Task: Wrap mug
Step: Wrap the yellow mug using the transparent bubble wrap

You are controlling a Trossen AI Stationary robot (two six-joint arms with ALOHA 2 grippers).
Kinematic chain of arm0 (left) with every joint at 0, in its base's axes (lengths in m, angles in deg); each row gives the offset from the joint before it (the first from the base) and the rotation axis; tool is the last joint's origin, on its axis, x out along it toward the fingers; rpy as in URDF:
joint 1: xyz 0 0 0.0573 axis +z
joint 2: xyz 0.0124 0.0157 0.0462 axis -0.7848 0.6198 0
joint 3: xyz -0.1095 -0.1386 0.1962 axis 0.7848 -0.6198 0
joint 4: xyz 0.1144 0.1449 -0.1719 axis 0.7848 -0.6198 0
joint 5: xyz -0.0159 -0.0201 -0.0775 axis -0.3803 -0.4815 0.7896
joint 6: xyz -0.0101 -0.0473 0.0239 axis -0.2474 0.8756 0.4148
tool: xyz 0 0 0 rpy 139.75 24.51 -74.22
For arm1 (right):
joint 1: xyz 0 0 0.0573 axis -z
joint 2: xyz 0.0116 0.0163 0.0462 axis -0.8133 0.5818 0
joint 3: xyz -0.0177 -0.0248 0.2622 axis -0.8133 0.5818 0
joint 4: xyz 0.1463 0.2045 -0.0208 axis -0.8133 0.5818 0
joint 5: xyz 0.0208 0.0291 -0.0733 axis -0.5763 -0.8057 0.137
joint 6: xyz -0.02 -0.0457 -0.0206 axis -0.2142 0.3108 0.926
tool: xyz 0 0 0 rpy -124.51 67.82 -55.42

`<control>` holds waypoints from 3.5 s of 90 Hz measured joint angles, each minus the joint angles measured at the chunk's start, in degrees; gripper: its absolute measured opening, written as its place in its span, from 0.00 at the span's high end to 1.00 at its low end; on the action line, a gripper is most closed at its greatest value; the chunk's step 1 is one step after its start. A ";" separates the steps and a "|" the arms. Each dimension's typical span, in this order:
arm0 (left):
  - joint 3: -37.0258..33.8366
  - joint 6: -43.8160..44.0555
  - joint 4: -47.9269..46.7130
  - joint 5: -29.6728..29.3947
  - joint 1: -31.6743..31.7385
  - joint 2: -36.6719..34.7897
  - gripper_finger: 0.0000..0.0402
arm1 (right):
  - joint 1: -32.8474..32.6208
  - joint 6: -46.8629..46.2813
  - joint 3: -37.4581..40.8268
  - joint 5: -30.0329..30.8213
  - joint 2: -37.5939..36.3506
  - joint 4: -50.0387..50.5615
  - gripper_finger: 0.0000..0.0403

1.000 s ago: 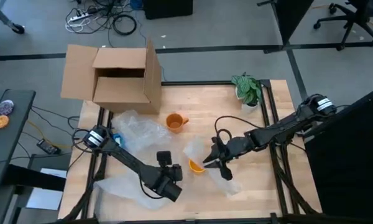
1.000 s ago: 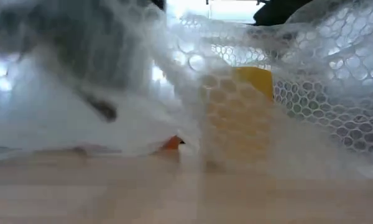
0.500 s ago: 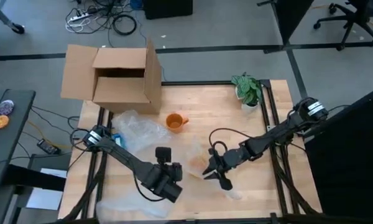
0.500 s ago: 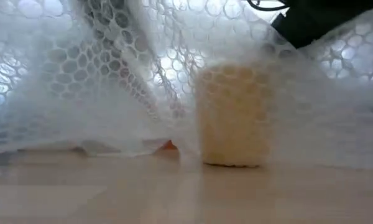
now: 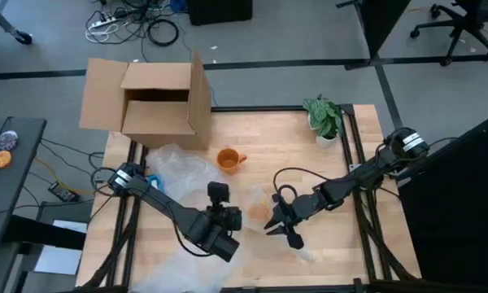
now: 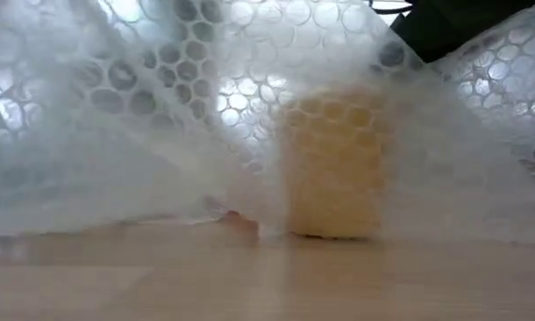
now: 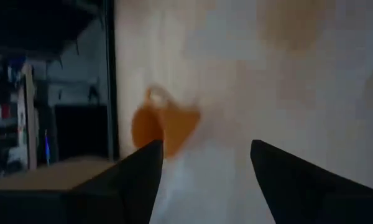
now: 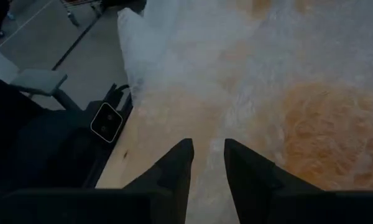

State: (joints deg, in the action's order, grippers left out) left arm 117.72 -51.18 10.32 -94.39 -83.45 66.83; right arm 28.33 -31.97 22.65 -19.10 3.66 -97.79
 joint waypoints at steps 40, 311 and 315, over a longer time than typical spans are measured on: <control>-10.34 -11.17 29.53 8.25 5.11 0.09 0.43 | -2.70 1.03 0.02 -4.50 -1.87 -1.74 0.81; -37.52 7.59 38.84 11.00 0.21 -11.67 0.43 | 10.80 4.64 -39.50 -3.43 25.84 58.34 1.00; -37.52 9.00 36.94 8.39 -0.75 -12.85 0.43 | 11.10 3.82 -39.50 -3.49 25.88 59.24 1.00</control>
State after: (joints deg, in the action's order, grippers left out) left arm 80.20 -42.18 47.26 -86.00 -84.19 53.98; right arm 39.43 -28.15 -16.85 -22.59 29.54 -38.55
